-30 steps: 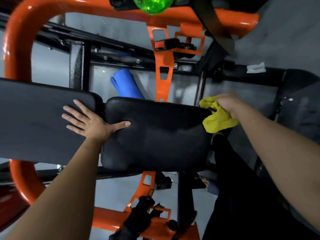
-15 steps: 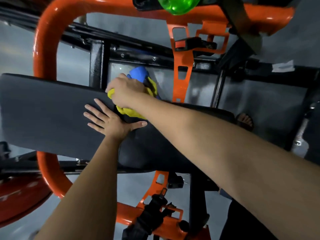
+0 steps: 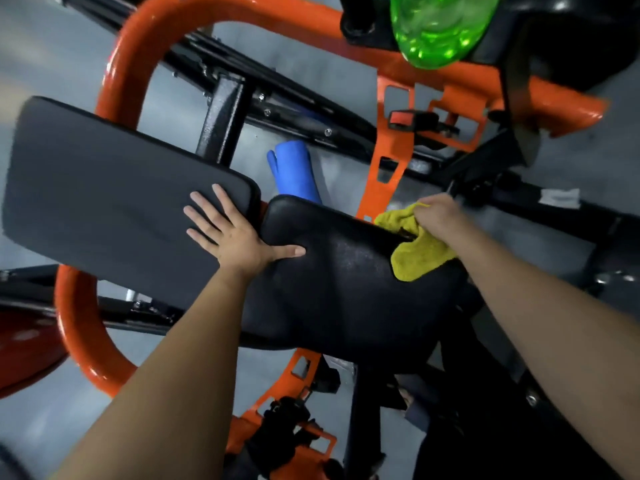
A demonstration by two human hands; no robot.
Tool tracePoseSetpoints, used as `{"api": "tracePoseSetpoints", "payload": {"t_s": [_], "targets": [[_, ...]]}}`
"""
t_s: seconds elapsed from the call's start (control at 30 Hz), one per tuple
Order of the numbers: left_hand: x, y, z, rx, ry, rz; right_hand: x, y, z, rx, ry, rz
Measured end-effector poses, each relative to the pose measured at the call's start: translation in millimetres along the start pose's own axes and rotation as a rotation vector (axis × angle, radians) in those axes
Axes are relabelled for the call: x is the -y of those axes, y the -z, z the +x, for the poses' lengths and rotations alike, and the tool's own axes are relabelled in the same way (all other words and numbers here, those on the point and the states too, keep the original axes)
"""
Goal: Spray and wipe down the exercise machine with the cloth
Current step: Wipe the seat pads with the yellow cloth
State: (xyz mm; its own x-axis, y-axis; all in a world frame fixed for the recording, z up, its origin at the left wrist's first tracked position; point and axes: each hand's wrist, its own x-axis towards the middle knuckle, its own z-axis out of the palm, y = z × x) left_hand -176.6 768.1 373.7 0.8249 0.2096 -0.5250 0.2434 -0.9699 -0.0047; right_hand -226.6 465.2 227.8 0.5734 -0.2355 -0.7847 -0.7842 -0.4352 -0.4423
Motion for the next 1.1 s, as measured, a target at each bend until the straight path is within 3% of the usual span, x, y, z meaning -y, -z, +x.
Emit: {"api": "tracePoseSetpoints", "payload": {"t_s": [0.23,0.47,0.6,0.87,1.0,1.1], "targets": [[0,-2,-2,-0.015,0.007,0.013,-52,9,7,-0.084,-0.149,0.119],[-2,-1,2,0.021,0.017,-0.012,-32,9,13,-0.015,-0.213,-0.052],[-1,0,7,0.03,0.018,-0.029,7,11,-11,-0.076,-0.103,-0.179],[6,-6,11,0.003,0.006,-0.028,58,-23,-50,-0.146,0.188,-0.198],[9,-9,11,-0.05,-0.026,-0.027,38,-39,-54,-0.229,0.273,-0.048],[13,-14,10,-0.106,-0.053,-0.03,15,-39,-53,-0.17,0.336,0.002]]}}
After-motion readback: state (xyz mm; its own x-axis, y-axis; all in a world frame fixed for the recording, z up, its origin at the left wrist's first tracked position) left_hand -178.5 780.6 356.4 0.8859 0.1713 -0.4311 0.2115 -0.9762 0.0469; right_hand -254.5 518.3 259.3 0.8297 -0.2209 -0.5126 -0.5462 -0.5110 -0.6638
